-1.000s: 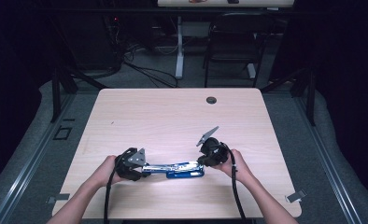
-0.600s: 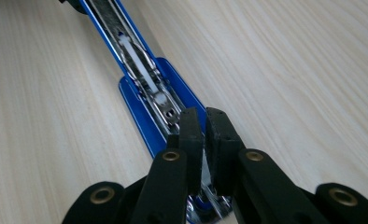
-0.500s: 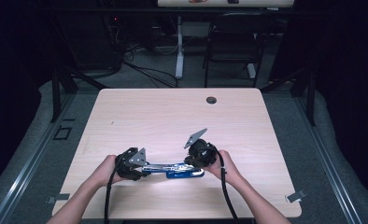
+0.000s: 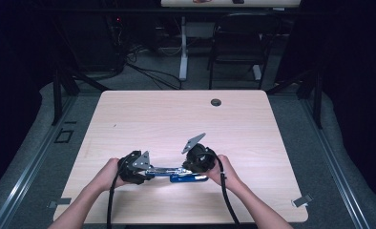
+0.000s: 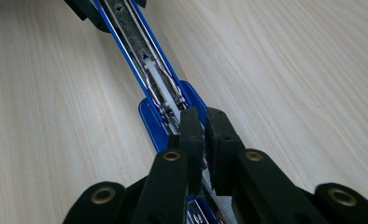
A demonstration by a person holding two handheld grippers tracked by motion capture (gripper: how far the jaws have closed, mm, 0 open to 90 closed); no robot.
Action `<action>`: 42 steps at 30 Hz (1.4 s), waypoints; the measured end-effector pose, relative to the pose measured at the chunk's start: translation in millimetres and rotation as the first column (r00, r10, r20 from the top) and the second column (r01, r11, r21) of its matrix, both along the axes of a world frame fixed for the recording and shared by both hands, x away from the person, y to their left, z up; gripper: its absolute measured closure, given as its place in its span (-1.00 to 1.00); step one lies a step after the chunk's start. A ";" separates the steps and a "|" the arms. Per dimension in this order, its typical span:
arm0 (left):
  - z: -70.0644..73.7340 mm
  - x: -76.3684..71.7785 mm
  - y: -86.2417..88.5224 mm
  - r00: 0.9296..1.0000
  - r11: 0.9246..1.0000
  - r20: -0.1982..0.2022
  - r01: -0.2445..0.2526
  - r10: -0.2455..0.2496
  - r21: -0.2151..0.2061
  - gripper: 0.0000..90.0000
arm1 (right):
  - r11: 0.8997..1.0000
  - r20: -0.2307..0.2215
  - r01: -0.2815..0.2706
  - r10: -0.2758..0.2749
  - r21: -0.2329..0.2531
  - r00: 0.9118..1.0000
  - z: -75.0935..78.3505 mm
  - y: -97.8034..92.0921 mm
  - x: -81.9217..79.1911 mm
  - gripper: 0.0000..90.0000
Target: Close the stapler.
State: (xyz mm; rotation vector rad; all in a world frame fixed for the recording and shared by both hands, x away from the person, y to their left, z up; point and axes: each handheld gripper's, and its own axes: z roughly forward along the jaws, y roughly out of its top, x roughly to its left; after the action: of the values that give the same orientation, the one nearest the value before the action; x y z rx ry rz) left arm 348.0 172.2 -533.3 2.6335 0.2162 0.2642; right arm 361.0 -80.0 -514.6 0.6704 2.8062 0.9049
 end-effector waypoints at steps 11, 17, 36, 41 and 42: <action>-1.6 3.2 3.0 0.999 0.997 -0.045 -0.033 0.030 -0.067 0.33 | 1.000 0.004 -0.005 0.005 0.018 1.000 -0.9 11.3 -1.9 0.91; -3.2 4.9 4.2 0.997 0.996 -0.069 -0.040 0.034 -0.085 0.34 | 0.999 0.003 -0.016 0.016 0.032 1.000 -2.7 19.3 -1.6 0.92; 5.1 5.9 8.4 0.994 0.979 -0.107 -0.055 0.035 -0.195 0.34 | 0.995 0.031 -0.078 0.077 0.058 0.997 0.3 49.4 -5.0 0.92; 8.9 4.6 7.5 0.993 0.969 -0.112 -0.069 0.043 -0.237 0.34 | 0.994 0.041 -0.088 0.085 0.064 0.996 1.7 48.7 -5.9 0.98; 9.6 4.3 7.2 0.993 0.968 -0.110 -0.069 0.043 -0.243 0.34 | 0.993 0.040 -0.088 0.085 0.073 0.996 1.7 48.7 -6.3 1.00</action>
State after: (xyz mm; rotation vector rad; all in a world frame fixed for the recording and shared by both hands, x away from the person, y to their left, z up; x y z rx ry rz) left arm 352.4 179.4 -523.7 2.3985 0.3368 0.1102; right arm 354.7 -31.3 -512.9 0.5383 2.8002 1.0307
